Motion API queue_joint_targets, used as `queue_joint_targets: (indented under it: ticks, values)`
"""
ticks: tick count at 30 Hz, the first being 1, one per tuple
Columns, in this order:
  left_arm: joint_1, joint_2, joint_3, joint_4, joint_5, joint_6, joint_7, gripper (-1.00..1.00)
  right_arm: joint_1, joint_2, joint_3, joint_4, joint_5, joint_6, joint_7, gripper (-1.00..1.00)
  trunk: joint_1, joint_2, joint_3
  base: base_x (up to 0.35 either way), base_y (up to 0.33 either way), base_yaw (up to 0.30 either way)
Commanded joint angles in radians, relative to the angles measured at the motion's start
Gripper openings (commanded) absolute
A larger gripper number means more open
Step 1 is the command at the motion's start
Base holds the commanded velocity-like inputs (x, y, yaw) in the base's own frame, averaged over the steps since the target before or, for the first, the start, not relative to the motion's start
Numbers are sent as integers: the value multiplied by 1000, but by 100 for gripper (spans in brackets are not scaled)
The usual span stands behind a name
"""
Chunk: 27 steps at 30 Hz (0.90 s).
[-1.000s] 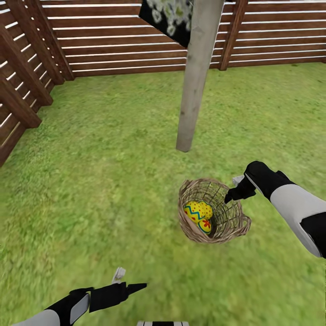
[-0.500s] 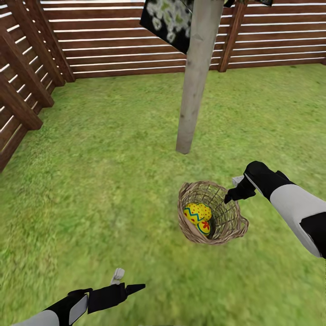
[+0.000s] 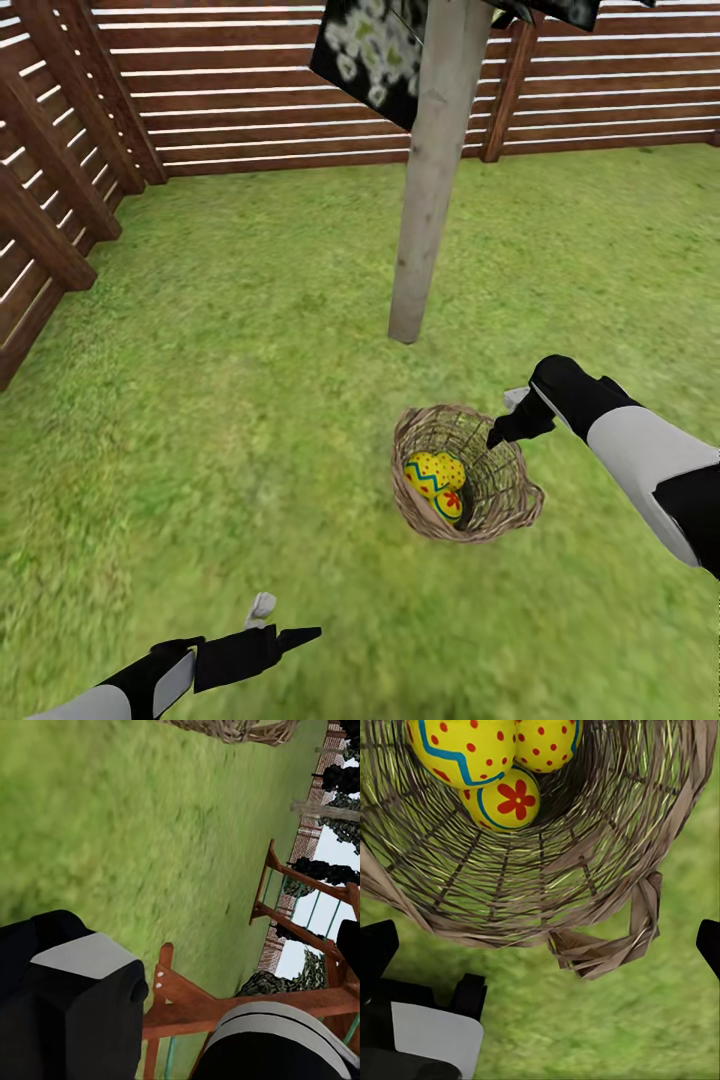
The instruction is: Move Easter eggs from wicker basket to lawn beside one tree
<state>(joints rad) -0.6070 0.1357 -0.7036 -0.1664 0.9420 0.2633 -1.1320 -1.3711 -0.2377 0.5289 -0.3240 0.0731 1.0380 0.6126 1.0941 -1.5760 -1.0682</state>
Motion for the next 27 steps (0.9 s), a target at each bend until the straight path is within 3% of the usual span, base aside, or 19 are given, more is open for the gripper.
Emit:
queue_joint_targets:
  ticks: [1, 10, 27]
  values:
    - [0, 0, -7, -1, 10, 11, -2, 100, -1, 1, 3, -2, 8, 2, 9, 100, -4, 7, 3, 0, 0, 0]
    - [0, 0, -7, -1, 10, 10, -2, 100, -1, 34, 1, 3, 8, 3, 9, 100, -38, 70, 31, 0, 0, 0]
    - [0, 3, -5, 0, 11, 10, -2, 100, 0, 96, 0, 79, 8, 2, 9, 100, -38, 70, 31, 0, 0, 0]
